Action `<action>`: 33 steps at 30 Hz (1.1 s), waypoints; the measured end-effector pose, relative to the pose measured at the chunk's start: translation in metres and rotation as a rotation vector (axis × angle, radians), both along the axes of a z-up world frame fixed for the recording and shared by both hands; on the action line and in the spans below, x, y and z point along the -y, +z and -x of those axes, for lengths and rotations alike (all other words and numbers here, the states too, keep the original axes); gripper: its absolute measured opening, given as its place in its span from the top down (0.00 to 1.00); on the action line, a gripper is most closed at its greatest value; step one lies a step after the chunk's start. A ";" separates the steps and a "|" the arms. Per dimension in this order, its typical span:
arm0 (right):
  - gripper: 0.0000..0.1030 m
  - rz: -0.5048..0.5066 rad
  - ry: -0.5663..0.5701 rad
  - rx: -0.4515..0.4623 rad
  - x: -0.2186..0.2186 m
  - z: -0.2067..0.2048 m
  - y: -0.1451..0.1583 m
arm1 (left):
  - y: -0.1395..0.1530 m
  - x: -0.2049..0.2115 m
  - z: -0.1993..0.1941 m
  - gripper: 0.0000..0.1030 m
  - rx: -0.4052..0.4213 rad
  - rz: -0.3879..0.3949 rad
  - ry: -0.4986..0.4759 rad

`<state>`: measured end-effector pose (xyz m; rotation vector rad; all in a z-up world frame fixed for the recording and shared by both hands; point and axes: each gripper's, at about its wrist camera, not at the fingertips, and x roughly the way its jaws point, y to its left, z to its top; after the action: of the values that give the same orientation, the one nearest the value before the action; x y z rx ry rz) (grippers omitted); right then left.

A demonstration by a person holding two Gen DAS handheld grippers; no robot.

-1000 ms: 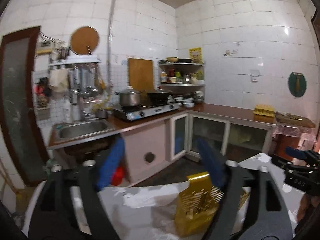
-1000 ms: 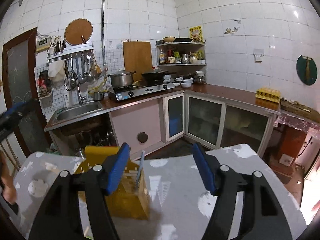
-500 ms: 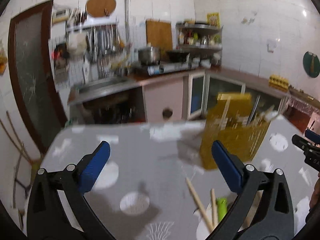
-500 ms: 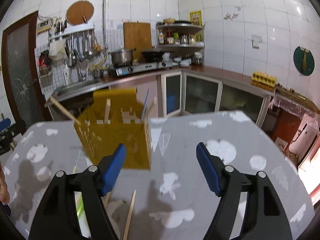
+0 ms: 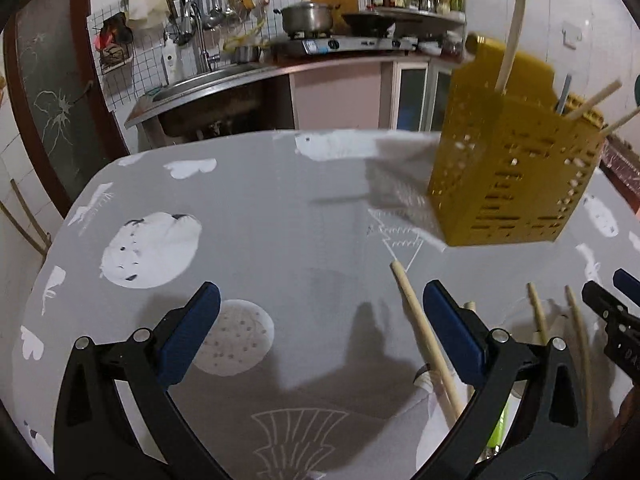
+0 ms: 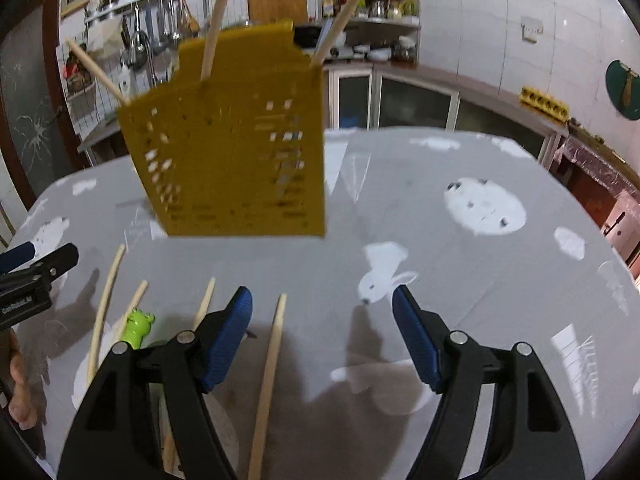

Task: Organize utensils
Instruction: 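Move both open tools back toward the remaining utensils on the table, then grasp a wooden chopstick with the right tool while the left tool grasps another chopstick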

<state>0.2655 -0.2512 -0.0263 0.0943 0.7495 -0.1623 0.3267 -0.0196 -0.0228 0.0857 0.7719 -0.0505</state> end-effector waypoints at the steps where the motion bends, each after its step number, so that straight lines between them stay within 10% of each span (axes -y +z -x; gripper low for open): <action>1: 0.31 0.002 0.003 -0.015 -0.002 -0.002 -0.004 | -0.003 0.001 -0.003 0.05 -0.012 0.001 0.001; 16: 0.93 -0.005 0.033 -0.128 -0.021 -0.020 -0.018 | -0.019 0.010 -0.026 0.05 -0.145 0.061 0.006; 22: 0.94 0.012 0.050 -0.122 -0.017 -0.017 -0.015 | -0.016 0.023 -0.022 0.05 -0.137 0.029 -0.011; 33: 0.94 -0.020 0.033 -0.128 0.011 -0.011 -0.016 | -0.022 0.047 -0.027 0.56 -0.208 0.033 -0.039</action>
<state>0.2765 -0.2617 -0.0426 0.0911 0.8799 -0.1308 0.3538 -0.0669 -0.0447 0.0641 0.9770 -0.1104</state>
